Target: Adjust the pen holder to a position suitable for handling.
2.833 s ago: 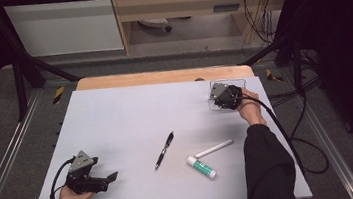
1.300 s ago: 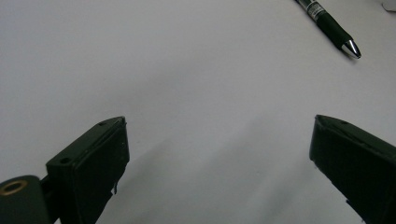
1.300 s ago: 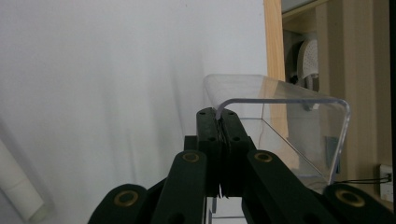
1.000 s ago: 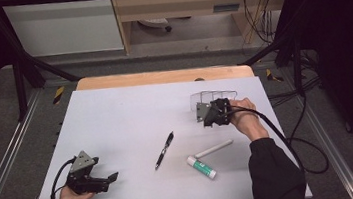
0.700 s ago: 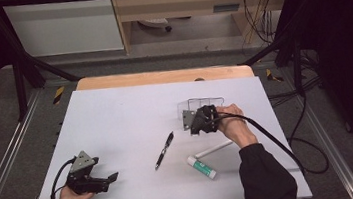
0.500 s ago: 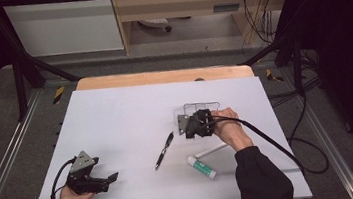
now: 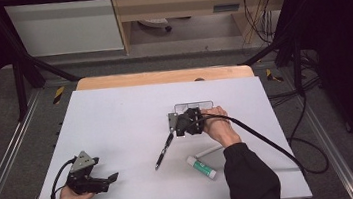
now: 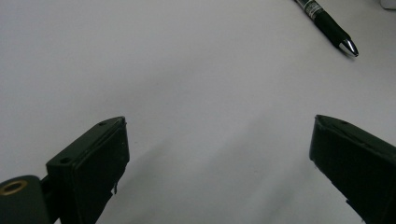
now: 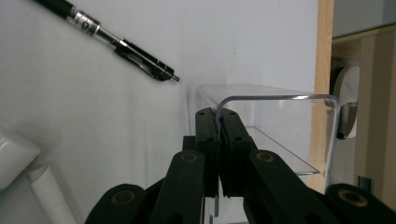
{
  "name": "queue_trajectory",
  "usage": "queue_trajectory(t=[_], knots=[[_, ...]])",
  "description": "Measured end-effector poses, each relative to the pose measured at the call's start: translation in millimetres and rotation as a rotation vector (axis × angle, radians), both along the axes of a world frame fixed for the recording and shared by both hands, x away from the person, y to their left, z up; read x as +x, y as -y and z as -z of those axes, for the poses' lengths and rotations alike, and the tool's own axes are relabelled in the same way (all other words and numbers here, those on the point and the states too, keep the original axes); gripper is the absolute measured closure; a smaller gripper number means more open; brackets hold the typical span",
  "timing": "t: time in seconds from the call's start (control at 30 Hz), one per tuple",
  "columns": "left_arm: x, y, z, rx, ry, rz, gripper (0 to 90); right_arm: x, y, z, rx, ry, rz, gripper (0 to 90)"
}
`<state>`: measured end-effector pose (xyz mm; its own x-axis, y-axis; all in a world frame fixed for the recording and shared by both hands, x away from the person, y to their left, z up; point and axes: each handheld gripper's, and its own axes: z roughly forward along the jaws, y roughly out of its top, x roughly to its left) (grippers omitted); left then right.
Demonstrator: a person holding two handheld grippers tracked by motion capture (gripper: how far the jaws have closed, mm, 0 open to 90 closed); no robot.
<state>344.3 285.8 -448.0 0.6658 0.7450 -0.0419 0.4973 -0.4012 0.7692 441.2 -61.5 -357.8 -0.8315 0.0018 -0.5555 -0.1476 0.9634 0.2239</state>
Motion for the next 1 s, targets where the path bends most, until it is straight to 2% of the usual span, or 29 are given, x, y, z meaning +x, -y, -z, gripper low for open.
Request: queue_trajectory(t=[0.33, 0.8, 0.93, 1.0], knots=[[0.0, -0.3, 0.0, -0.001, 0.0, 0.002, 4.6, 15.0, -5.6, 4.0, 0.049, -0.011, -0.006, 86.3], [0.2, -0.3, 0.5, -0.001, -0.006, 0.001, 4.6, 34.4, -0.3, 3.2, 0.158, 0.024, 0.071, 80.2], [0.4, -0.3, 0.6, -0.001, -0.008, -0.001, 4.5, 36.2, 1.6, 1.9, 0.193, 0.025, 0.112, 72.1], [0.4, -0.3, 0.6, -0.001, -0.01, -0.002, 4.5, 35.4, 4.8, -2.1, 0.228, 0.021, 0.138, 68.3]])
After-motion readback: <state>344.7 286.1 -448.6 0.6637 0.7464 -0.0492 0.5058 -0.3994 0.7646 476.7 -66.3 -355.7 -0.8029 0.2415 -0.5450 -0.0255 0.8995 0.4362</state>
